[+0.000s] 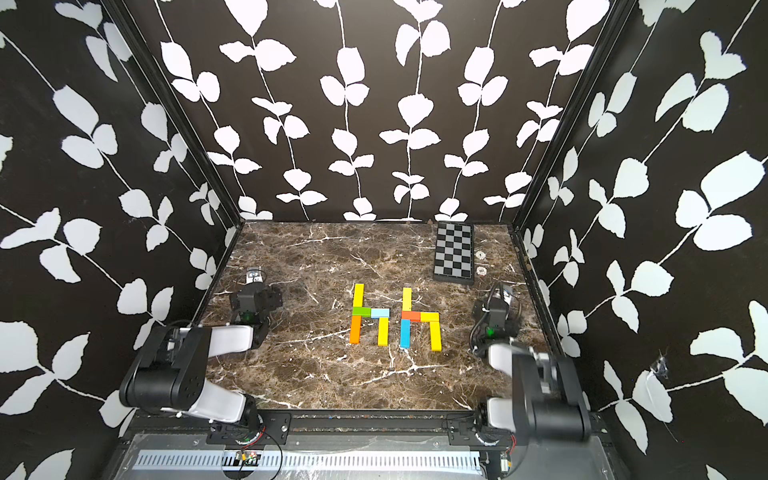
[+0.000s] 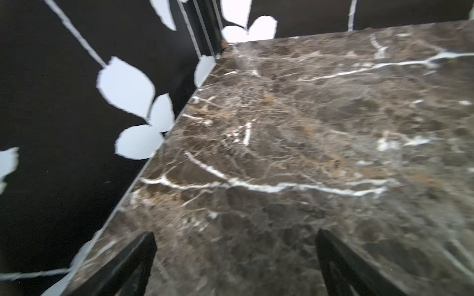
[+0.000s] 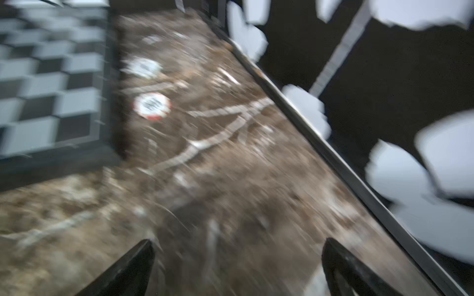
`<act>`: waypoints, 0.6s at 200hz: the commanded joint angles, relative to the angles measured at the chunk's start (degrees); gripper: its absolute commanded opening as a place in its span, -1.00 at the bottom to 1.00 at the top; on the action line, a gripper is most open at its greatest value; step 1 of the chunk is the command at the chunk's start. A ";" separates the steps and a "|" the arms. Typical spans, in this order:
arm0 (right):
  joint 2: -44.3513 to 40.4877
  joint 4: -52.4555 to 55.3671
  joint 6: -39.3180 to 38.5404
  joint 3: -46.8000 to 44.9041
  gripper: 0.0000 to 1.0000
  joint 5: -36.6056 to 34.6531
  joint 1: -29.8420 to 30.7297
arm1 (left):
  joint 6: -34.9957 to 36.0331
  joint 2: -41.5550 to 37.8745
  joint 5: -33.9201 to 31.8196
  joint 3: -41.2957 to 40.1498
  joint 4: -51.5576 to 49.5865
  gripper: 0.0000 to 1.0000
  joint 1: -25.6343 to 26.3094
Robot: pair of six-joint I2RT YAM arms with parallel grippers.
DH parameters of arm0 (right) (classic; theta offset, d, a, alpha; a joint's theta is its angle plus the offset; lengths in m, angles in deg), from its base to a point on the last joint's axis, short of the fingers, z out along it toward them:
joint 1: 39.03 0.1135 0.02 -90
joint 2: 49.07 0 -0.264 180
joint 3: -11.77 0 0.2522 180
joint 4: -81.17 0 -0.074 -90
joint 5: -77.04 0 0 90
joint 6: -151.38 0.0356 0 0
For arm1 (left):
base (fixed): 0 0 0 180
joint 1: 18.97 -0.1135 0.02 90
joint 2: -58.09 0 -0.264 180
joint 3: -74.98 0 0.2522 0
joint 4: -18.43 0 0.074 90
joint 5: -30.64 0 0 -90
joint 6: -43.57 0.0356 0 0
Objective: Assemble the letter h with building blocks
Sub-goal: Reset both arms
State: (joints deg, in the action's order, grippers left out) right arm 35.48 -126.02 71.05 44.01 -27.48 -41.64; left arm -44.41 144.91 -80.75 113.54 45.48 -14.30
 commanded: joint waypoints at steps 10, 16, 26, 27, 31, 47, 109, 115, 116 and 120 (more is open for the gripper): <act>2.68 -9.98 -6.81 2.93 0.99 14.13 0.24 | 3.15 3.25 9.60 -2.83 14.36 0.98 -0.58; 3.51 -12.32 -6.64 2.57 0.98 14.32 0.24 | 2.61 1.91 9.59 -2.19 10.34 0.98 -0.58; 3.04 -10.99 -6.70 2.75 0.98 14.27 0.24 | 2.76 2.29 9.21 -2.15 11.25 0.98 -0.59; 2.97 -10.64 -6.69 2.86 0.98 14.27 0.24 | 2.83 2.51 9.24 -2.22 11.72 0.98 -0.56; 2.55 -9.51 -6.81 2.97 0.98 13.91 0.28 | 3.02 3.06 9.41 -2.56 13.32 0.98 -0.55; 2.94 -10.96 -6.86 2.77 0.98 13.61 0.66 | 2.62 1.51 9.52 -2.07 9.59 0.98 -0.54; 2.65 -8.67 -8.18 3.69 0.98 13.03 1.55 | 2.70 1.68 9.51 -2.25 10.33 0.98 -0.54; 2.68 -8.46 -8.25 3.80 0.98 13.04 1.56 | 2.72 1.96 9.38 -2.30 10.91 0.98 -0.54; 2.70 -8.41 -8.26 3.82 0.98 13.13 1.56 | 2.72 1.99 9.41 -2.30 10.97 0.98 -0.54; 2.72 -8.28 -8.30 3.90 0.98 13.04 1.64 | 2.76 2.03 9.43 -2.33 11.12 0.98 -0.54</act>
State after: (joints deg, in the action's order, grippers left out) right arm 39.00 -132.40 64.47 46.66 -14.83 -40.50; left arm -42.09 147.88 -71.96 111.79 55.30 -14.56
